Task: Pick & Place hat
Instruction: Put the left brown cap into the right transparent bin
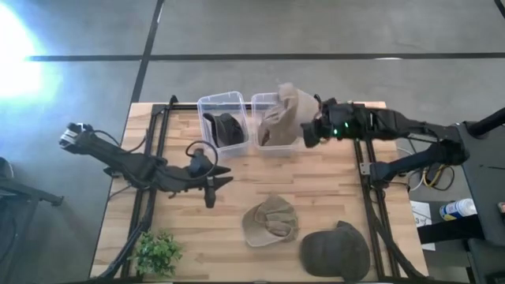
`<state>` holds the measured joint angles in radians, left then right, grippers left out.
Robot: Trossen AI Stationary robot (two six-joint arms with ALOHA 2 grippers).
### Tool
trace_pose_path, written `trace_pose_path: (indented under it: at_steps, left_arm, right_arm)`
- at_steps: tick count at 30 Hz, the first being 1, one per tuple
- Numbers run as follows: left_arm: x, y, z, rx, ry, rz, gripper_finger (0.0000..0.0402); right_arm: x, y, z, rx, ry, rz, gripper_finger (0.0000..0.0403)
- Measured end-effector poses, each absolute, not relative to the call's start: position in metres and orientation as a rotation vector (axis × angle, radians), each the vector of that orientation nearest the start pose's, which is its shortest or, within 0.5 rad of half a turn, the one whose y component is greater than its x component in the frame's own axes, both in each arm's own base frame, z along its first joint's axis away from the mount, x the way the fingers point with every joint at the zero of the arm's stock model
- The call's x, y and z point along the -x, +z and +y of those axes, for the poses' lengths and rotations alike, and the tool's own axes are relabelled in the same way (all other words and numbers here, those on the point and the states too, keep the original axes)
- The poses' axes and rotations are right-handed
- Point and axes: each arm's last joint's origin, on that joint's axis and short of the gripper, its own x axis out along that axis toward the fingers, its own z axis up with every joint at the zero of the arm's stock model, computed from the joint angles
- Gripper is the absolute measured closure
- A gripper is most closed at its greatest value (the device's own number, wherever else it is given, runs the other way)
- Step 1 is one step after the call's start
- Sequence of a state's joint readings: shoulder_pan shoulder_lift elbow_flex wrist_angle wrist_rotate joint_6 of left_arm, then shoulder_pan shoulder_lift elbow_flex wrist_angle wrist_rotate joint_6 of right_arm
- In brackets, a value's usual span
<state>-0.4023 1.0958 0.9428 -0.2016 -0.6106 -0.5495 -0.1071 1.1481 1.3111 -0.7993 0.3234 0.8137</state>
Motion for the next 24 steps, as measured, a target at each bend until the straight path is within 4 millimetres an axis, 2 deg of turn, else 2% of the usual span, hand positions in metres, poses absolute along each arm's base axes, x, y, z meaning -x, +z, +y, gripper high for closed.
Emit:
trace_pose_path:
  at_steps: [4,13,18,24]
  left_arm:
    - [-0.228,0.324,-0.078,0.360,0.292,0.261,0.0264]
    - [-0.231,0.320,-0.079,0.401,0.307,0.278,0.0264]
    - [-0.227,0.314,-0.081,0.449,0.308,0.337,0.0264]
    - [-0.223,0.297,-0.082,0.475,0.328,0.412,0.0264]
  right_arm:
    - [-0.224,0.378,-0.069,-0.819,-0.598,0.514,0.0389]
    - [-0.263,0.319,-0.151,-0.962,-0.506,0.772,0.0390]
    - [-0.278,0.302,-0.175,-0.952,-0.531,0.818,0.0383]
    - [-0.293,0.292,-0.185,-0.937,-0.530,0.846,0.0344]
